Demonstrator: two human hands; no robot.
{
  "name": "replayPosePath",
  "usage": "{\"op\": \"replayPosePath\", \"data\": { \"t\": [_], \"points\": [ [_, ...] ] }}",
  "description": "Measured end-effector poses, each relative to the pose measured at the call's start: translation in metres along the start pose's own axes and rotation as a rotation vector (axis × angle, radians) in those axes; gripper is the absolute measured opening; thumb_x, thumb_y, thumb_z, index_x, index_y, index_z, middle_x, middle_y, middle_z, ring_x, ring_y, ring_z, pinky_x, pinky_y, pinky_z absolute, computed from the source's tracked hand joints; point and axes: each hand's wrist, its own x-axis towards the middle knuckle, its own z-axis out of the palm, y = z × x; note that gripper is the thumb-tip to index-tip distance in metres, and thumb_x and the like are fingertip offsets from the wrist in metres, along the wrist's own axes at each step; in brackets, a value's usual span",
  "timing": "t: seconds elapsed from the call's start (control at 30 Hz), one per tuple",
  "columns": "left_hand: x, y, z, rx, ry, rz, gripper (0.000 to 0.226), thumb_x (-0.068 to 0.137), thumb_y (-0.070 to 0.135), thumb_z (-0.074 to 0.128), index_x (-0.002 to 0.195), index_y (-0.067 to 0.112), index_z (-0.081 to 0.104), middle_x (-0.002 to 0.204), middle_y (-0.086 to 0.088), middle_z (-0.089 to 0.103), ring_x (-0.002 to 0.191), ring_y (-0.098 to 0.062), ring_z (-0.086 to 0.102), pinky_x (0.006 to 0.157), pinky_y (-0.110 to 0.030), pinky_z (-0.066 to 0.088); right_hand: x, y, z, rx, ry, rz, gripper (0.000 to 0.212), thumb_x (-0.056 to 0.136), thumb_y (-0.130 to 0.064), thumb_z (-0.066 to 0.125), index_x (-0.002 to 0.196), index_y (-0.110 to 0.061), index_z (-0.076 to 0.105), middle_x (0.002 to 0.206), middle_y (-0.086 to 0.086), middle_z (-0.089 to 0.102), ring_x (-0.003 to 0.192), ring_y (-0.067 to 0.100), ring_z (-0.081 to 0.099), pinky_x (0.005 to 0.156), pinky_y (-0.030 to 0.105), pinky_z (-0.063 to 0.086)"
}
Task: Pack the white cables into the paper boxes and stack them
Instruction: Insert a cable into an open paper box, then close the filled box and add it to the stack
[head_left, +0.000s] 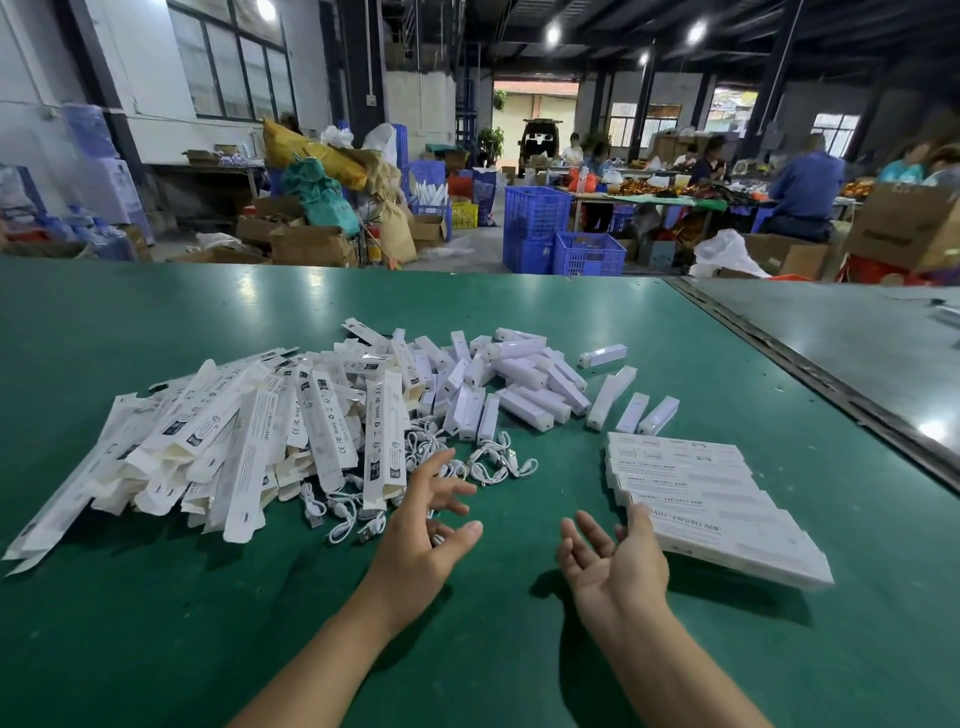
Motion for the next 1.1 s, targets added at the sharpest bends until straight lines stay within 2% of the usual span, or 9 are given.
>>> {"op": "replayPosePath", "data": {
  "t": [0.1, 0.23, 0.4, 0.47, 0.53, 0.63, 0.73, 0.97, 1.1],
  "points": [
    [-0.001, 0.001, 0.000, 0.001, -0.004, -0.011, 0.068, 0.079, 0.028, 0.066, 0.140, 0.039, 0.038, 0.117, 0.007, 0.064, 0.105, -0.009, 0.061, 0.080, -0.014, 0.045, -0.002, 0.002, -0.002, -0.007, 0.038, -0.021, 0.035, 0.102, -0.041, 0.044, 0.117, -0.011, 0.035, 0.088, 0.016, 0.057, 0.066, 0.029, 0.059, 0.055, 0.033, 0.043],
    [-0.001, 0.002, 0.000, 0.012, -0.010, -0.016, 0.069, 0.079, 0.027, 0.066, 0.140, 0.040, 0.038, 0.117, 0.007, 0.064, 0.105, -0.007, 0.061, 0.081, -0.016, 0.047, -0.004, 0.007, -0.002, -0.028, 0.074, 0.010, 0.040, 0.102, -0.044, 0.042, 0.099, -0.004, 0.040, 0.087, 0.016, 0.054, 0.063, 0.027, 0.054, 0.054, 0.034, 0.042],
    [-0.001, 0.004, 0.000, 0.020, 0.002, -0.008, 0.069, 0.077, 0.026, 0.067, 0.140, 0.035, 0.039, 0.116, 0.005, 0.065, 0.104, -0.008, 0.062, 0.079, -0.014, 0.046, -0.003, 0.003, 0.000, 0.010, 0.028, 0.074, 0.030, 0.102, -0.033, 0.048, 0.117, -0.010, 0.036, 0.090, 0.019, 0.061, 0.069, 0.030, 0.062, 0.048, 0.030, 0.047],
    [-0.001, 0.005, 0.001, 0.021, 0.008, -0.004, 0.070, 0.077, 0.026, 0.067, 0.140, 0.033, 0.039, 0.117, 0.004, 0.065, 0.103, -0.007, 0.062, 0.078, -0.013, 0.045, -0.001, 0.001, -0.001, 0.028, -0.015, 0.127, 0.026, 0.104, -0.033, 0.042, 0.109, -0.007, 0.040, 0.094, 0.020, 0.065, 0.069, 0.031, 0.066, 0.045, 0.026, 0.050],
    [-0.001, 0.006, 0.001, 0.024, 0.006, -0.006, 0.070, 0.077, 0.027, 0.067, 0.140, 0.033, 0.039, 0.117, 0.004, 0.065, 0.104, -0.007, 0.062, 0.079, -0.014, 0.046, 0.001, -0.001, -0.003, 0.054, -0.032, 0.183, 0.036, 0.105, -0.040, 0.035, 0.100, -0.005, 0.045, 0.095, 0.019, 0.067, 0.067, 0.031, 0.068, 0.043, 0.024, 0.052],
    [-0.002, 0.006, 0.000, 0.030, 0.002, -0.013, 0.069, 0.077, 0.028, 0.067, 0.140, 0.035, 0.039, 0.117, 0.006, 0.065, 0.105, -0.007, 0.061, 0.079, -0.014, 0.046, 0.002, -0.001, -0.005, 0.035, -0.027, 0.212, 0.046, 0.105, -0.045, 0.028, 0.099, -0.004, 0.049, 0.093, 0.017, 0.068, 0.069, 0.032, 0.069, 0.048, 0.027, 0.051],
    [-0.002, 0.005, 0.000, 0.033, 0.014, -0.023, 0.067, 0.077, 0.029, 0.067, 0.138, 0.040, 0.040, 0.115, 0.010, 0.065, 0.106, -0.005, 0.060, 0.082, -0.016, 0.047, 0.001, 0.000, -0.005, 0.004, 0.002, 0.181, 0.040, 0.106, -0.041, 0.027, 0.097, -0.006, 0.047, 0.093, 0.017, 0.067, 0.074, 0.034, 0.067, 0.056, 0.033, 0.044],
    [0.002, 0.003, -0.003, 0.172, 0.285, 0.026, 0.044, 0.088, 0.006, 0.069, 0.113, 0.040, 0.057, 0.106, 0.016, 0.065, 0.096, 0.001, 0.058, 0.089, -0.030, 0.049, -0.002, -0.003, -0.005, -0.001, 0.058, 0.137, 0.035, 0.105, -0.036, 0.028, 0.091, -0.008, 0.043, 0.089, 0.017, 0.063, 0.071, 0.034, 0.064, 0.055, 0.033, 0.043],
    [0.009, 0.002, -0.016, 0.479, 0.539, 0.101, 0.034, 0.084, 0.002, 0.071, 0.113, 0.017, 0.064, 0.109, 0.007, 0.059, 0.111, -0.022, 0.053, 0.097, -0.043, 0.045, -0.003, 0.000, -0.002, -0.073, 0.036, 0.139, 0.035, 0.105, -0.036, 0.034, 0.085, -0.010, 0.046, 0.083, 0.012, 0.061, 0.069, 0.030, 0.061, 0.055, 0.031, 0.041]
  ]
}}
